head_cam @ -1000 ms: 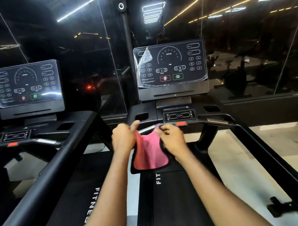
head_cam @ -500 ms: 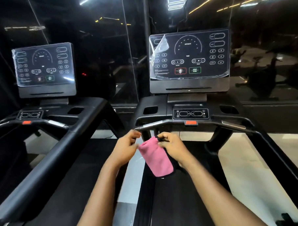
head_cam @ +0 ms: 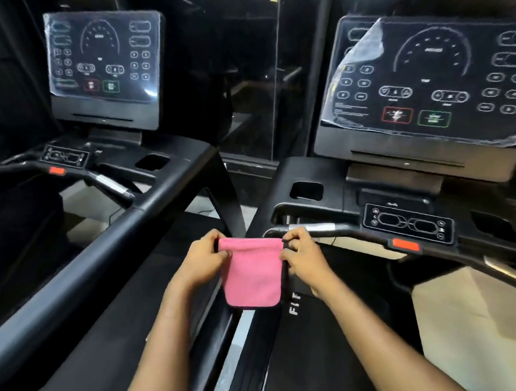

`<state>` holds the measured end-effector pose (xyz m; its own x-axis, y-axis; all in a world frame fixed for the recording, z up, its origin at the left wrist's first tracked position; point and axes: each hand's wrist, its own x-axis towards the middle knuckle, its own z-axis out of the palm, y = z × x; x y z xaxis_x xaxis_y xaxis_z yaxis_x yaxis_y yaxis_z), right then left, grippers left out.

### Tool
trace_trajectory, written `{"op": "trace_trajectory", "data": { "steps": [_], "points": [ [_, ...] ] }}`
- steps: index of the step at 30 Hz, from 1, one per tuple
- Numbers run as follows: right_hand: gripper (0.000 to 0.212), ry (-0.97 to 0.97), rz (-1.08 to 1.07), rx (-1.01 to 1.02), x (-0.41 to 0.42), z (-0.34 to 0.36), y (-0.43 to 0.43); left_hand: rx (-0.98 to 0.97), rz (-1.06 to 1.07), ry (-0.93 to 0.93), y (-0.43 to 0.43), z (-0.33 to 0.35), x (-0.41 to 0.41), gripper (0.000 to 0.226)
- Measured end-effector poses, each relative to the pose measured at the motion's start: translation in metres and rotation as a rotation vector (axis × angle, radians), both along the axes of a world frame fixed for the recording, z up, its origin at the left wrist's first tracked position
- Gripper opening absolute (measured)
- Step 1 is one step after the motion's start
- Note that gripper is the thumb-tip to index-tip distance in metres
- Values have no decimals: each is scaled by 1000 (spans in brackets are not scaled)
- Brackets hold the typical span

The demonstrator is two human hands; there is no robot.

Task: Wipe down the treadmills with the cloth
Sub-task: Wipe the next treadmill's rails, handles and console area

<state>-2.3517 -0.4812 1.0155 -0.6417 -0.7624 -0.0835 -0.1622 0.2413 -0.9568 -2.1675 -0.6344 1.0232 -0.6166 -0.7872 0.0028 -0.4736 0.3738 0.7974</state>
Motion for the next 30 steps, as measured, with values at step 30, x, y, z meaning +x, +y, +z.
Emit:
{"op": "trace_trajectory", "data": {
  "steps": [30],
  "points": [
    [14,938,-209,475,-222,-55,-157,140,-138,-223,-75,-109,-143,66]
  ]
}}
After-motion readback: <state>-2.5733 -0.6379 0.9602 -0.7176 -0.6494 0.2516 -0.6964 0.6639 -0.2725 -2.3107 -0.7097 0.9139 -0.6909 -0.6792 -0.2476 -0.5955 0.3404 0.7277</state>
